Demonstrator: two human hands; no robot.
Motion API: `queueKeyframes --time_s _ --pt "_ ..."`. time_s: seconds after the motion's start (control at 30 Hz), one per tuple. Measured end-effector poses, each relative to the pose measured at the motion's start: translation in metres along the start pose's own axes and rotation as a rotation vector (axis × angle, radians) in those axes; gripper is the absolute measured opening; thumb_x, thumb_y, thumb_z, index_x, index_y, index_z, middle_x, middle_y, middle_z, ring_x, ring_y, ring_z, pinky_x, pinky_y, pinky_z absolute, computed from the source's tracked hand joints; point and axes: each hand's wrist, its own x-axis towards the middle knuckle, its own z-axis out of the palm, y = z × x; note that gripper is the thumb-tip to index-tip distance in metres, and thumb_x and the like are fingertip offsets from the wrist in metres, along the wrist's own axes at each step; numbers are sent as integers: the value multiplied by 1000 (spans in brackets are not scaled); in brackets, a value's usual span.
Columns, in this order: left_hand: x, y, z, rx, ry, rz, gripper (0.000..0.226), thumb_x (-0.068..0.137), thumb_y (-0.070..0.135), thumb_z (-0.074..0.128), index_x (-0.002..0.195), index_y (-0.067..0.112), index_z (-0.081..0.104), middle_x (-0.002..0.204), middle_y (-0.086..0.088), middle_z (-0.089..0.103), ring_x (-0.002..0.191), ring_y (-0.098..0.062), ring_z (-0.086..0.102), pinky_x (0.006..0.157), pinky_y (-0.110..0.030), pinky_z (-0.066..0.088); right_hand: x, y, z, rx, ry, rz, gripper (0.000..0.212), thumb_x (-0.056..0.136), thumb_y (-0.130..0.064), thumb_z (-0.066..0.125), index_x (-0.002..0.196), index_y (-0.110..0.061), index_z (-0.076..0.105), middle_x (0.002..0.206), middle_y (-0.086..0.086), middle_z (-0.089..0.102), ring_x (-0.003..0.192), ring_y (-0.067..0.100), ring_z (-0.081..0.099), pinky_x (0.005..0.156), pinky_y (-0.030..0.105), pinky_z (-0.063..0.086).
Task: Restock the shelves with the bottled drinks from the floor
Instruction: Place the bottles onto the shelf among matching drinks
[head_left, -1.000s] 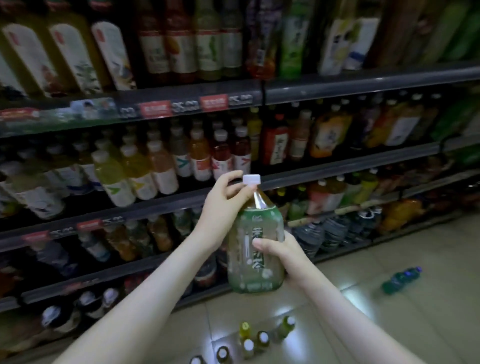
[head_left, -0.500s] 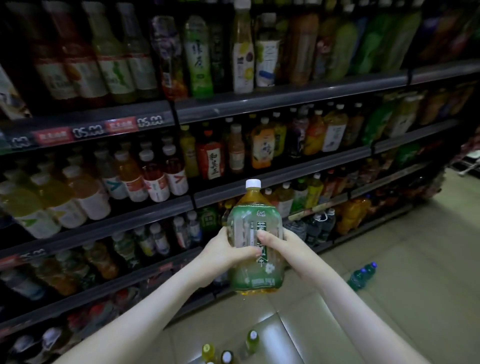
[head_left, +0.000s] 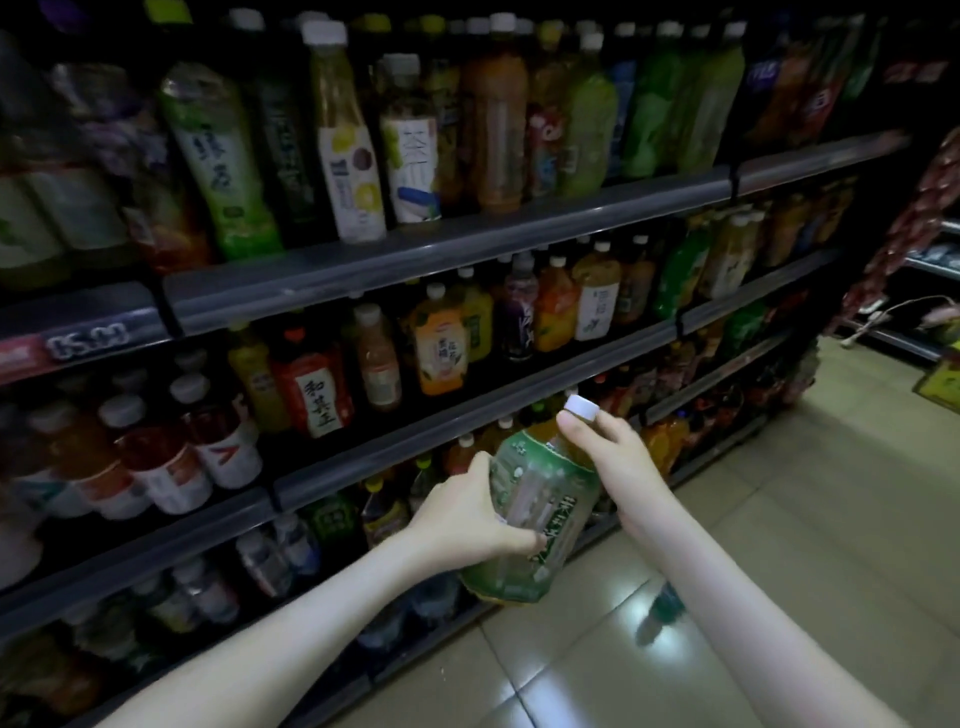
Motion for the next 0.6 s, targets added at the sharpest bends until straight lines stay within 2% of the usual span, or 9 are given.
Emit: queueKeyframes --time_s 0.03,0.13,0.2,0.27,0.43,0.53,0.6 --pt "13 7 6 25 -14 18 76 59 56 78 118 27 39 96 15 62 83 -3 61 72 -28 56 9 -2 -14 -42 37 -26 27 87 -48 64 96 -23 67 107 -3 61 94 7 56 79 25 43" --pt "49 27 28 94 -70 32 95 53 61 75 129 21 34 99 10 64 83 -8 63 68 -30 56 36 -1 -59 -176 34 -47 23 89 -40 63 80 -20 59 77 -4 54 73 12 49 62 24 34" --pt "72 41 45 118 -96 45 92 52 61 74 125 23 33 97 7 67 81 -10 66 70 -39 58 57 4 -89 -295 20 -61 25 90 -39 63 75 -21 53 67 -9 44 62 9 42 55 22 29" --pt "94 58 61 92 -99 59 85 55 55 77 121 27 32 96 7 67 80 -9 66 71 -42 57 76 10 -117 -330 12 -73 26 89 -37 64 76 -16 53 65 -7 44 60 11 40 55 24 30" --pt "148 109 108 -105 -64 73 83 61 43 81 125 33 29 108 15 61 94 0 63 83 -32 56 110 8 -181 -227 33 -158 24 85 -27 70 74 -13 53 68 -1 51 64 14 48 59 27 37" --pt "175 135 129 -178 -69 80 80 70 45 81 132 36 32 128 14 54 114 -1 55 97 -26 49 128 8 -213 -376 -22 -273 24 83 -27 71 72 -17 52 65 -7 54 64 10 52 59 27 41" --pt "191 146 136 -151 -56 74 76 78 50 74 139 31 33 137 14 49 122 -2 49 101 -22 44 143 11 -229 -479 -20 -301 24 82 -29 71 70 -22 51 63 -9 56 64 10 54 59 29 42"
